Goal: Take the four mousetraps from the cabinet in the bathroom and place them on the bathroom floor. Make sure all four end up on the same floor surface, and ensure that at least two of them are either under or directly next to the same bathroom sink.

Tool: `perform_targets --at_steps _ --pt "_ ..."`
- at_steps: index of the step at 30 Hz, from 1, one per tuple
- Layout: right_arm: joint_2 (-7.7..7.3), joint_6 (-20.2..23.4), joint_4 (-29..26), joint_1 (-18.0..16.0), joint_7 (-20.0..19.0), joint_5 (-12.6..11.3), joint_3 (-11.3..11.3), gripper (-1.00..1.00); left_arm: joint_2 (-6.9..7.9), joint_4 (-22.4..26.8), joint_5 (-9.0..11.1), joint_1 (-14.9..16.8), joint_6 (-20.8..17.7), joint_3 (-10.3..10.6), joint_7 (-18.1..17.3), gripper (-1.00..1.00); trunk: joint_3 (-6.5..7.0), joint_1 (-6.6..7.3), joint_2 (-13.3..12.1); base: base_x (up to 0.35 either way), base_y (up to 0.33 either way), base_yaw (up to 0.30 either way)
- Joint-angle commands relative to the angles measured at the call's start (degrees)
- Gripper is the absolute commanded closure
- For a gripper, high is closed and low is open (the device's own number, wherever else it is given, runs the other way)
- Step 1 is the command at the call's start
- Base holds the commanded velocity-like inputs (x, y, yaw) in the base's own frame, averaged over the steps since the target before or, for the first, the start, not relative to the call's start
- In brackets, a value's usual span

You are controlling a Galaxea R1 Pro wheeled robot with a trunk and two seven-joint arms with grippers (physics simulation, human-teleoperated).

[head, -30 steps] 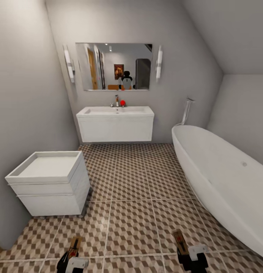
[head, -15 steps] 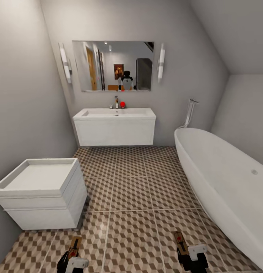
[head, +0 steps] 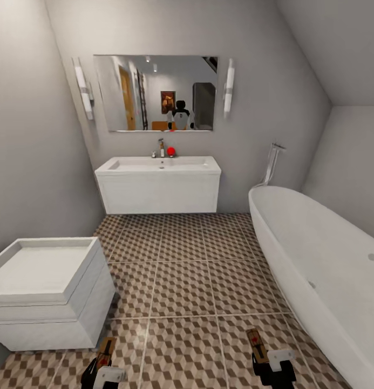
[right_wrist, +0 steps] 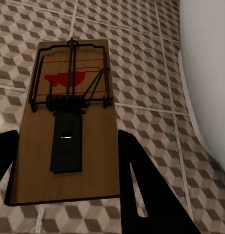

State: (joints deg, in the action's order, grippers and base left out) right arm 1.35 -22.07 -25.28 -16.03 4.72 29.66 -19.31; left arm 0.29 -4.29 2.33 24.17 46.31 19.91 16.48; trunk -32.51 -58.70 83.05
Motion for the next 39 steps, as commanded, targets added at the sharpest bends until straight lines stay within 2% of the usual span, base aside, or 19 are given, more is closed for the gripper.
perform_targets --at_steps 1,17,39 --pt "0.06 -0.3 0.1 -0.1 -0.1 0.4 -0.4 1.0 -0.03 -0.2 0.2 0.1 0.3 0.5 0.2 1.0 -0.05 -0.03 0.0 0.308 -0.142 0.0" --pt "0.06 -0.3 0.1 -0.1 -0.1 0.4 -0.4 1.0 -0.03 -0.2 0.2 0.1 0.3 0.5 0.2 1.0 -0.05 -0.03 0.0 0.306 -0.135 0.0" --pt "0.06 -0.3 0.1 -0.1 -0.1 0.4 -0.3 1.0 -0.03 -0.2 0.2 0.1 0.3 0.5 0.2 1.0 -0.05 -0.03 0.0 0.305 -0.004 0.089"
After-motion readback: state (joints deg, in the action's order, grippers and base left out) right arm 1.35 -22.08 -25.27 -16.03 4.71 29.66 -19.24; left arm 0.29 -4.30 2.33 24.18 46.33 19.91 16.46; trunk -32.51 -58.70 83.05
